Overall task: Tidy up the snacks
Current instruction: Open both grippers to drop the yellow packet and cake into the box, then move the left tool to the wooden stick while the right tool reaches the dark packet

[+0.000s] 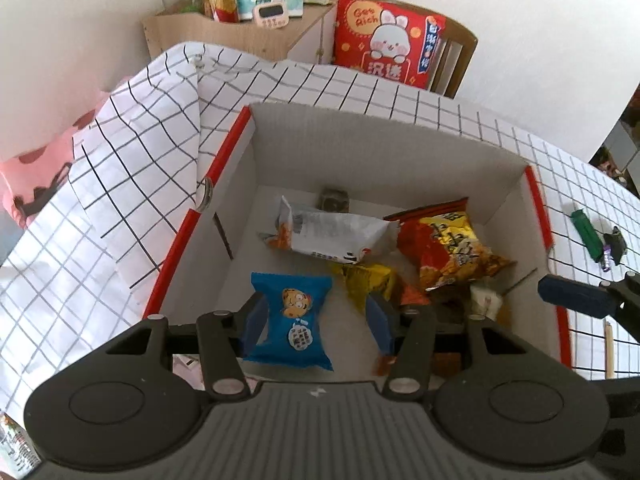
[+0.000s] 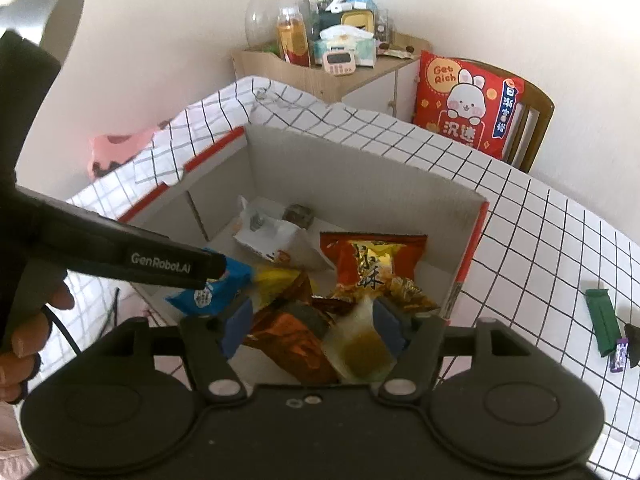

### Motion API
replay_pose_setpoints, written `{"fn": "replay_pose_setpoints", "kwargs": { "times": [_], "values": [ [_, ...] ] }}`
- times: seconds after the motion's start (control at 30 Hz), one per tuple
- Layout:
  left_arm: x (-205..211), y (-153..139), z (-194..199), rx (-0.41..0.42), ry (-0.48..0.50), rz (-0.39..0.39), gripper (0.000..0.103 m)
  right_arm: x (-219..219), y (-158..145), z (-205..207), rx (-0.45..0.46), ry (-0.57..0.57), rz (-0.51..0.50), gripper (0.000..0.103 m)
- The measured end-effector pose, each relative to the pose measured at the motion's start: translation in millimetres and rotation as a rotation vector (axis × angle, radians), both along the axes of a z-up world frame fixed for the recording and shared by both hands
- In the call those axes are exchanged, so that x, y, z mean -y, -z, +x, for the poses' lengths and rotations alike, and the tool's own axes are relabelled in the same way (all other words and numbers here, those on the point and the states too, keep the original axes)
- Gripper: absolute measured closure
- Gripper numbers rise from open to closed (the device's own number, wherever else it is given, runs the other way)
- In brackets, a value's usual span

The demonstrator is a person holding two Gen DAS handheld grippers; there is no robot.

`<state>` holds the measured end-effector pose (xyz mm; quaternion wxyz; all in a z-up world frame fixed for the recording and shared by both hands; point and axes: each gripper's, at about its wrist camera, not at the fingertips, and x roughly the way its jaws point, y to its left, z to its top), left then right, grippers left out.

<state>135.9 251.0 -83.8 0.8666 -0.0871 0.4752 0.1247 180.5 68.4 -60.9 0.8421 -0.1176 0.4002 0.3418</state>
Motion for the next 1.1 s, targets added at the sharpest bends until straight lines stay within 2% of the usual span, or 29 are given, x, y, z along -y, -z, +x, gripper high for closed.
{"fn": "replay_pose_setpoints", "kwargs": {
  "times": [0.23, 0.63, 0.7, 0.83, 1.0, 1.1],
  "values": [
    [19.6, -23.4, -15.0, 0.055, 0.031, 0.003, 0.048, 24.6, -23.4, -9.0, 0.014, 0.024, 0.065, 0.024],
    [83.0, -54.9, -33.7, 0.163, 0.146, 0.030, 0.040, 85.2, -52.3, -20.7, 0.033, 0.077, 0.140, 0.018],
    [94.9, -57.1, -34.2, 0.171, 0.166, 0.034, 0.040, 98.5, -55.7, -23.1, 0.036, 0.086, 0.146, 0.017],
    [119.2, -60.2, -36.8, 0.188, 0.201, 0.035, 0.036, 122.6, -59.5, -27.4, 0.054, 0.104, 0.147, 0.009],
    [146.4, -57.7, -35.6, 0.189, 0.238, 0.015, 0.031, 154.3, -62.8, -29.4, 0.072, 0.119, 0.138, 0.007],
    [165.6, -53.3, -34.4, 0.188, 0.265, 0.005, 0.030, 176.2, -63.1, -32.5, 0.090, 0.130, 0.133, 0.001]
  ]
}}
